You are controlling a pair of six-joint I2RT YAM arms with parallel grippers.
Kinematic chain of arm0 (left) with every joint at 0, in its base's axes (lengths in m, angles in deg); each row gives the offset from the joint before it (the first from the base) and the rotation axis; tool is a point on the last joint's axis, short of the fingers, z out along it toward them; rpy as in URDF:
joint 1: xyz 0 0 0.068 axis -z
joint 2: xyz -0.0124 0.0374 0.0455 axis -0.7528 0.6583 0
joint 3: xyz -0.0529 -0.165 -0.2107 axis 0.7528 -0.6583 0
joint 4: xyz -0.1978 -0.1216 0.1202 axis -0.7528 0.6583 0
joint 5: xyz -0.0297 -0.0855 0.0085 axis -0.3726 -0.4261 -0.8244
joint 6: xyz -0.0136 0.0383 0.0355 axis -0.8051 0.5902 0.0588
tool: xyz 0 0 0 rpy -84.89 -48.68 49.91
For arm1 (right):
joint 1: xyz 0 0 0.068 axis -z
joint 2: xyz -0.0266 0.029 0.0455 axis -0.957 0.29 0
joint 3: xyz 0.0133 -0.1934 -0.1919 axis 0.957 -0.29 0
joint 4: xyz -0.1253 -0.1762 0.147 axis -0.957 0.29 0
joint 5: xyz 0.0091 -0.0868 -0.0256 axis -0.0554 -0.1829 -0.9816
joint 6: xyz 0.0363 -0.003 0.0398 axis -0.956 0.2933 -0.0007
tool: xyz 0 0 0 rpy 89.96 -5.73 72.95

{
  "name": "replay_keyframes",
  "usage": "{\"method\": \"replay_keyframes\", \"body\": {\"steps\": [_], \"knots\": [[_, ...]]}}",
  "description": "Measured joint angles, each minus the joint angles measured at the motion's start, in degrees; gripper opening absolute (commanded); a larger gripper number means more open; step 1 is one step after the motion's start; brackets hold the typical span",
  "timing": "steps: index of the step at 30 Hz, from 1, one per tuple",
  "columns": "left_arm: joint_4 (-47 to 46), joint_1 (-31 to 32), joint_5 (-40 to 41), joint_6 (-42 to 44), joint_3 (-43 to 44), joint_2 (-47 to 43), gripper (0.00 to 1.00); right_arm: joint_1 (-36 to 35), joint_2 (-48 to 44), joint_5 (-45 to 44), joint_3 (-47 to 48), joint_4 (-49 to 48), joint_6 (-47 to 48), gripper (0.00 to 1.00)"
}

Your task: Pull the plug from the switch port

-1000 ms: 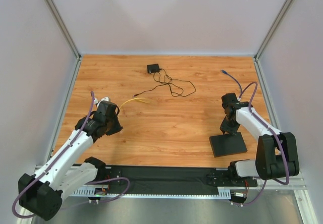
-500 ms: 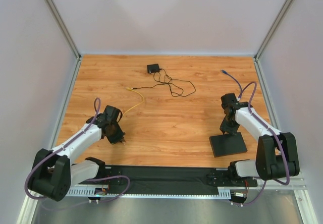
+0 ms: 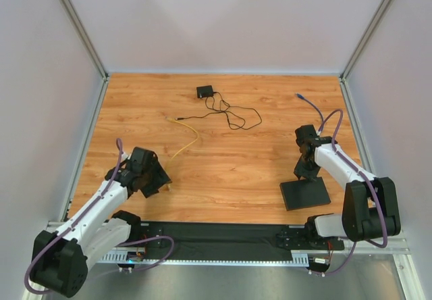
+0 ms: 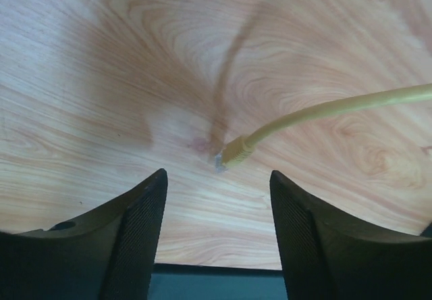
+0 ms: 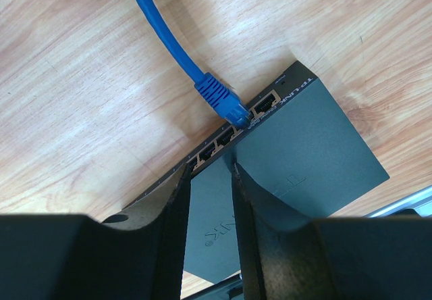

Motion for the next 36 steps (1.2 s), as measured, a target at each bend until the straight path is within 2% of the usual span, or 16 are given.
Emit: {"method": "replay_keyframes", "body": {"steps": [3, 7, 10, 14, 21, 27, 31, 36], "knots": [[0.87, 0.02, 0.04, 1.16, 1.44, -2.99, 0.72, 0.00, -0.04, 0.00, 0.00, 0.02, 0.00, 0.33], [-1.25, 1.33, -1.57, 3.45, 5.14, -7.17, 0.75, -0.04, -0.22, 0.26, 0.13, 0.02, -0.11, 0.39], [-5.97, 5.16, -3.26, 4.81, 7.56, -8.00, 0.75, -0.11, -0.46, 0.92, 0.15, 0.33, -0.42, 0.46], [-14.97, 11.85, -6.05, 6.58, 10.36, -3.45, 0.75, -0.22, -0.50, 2.27, 0.61, 1.95, -0.92, 0.51], [-32.96, 21.68, -13.33, 9.81, 18.56, 18.80, 0.73, 0.55, -3.19, 2.16, 5.84, 6.45, -1.05, 0.55], [-44.76, 26.73, -20.72, 10.21, 31.85, 38.51, 0.72, 9.55, -7.54, 2.86, 6.84, 8.11, 0.09, 0.53], [-47.78, 30.42, -23.12, 10.73, 44.09, 50.75, 0.72, 17.77, -7.58, 4.61, 6.60, 8.24, 1.53, 0.53], [-48.13, 35.01, -25.03, 10.95, 57.83, 63.65, 0.72, 20.72, -6.27, 5.46, 6.54, 7.76, 2.38, 0.53]]}}
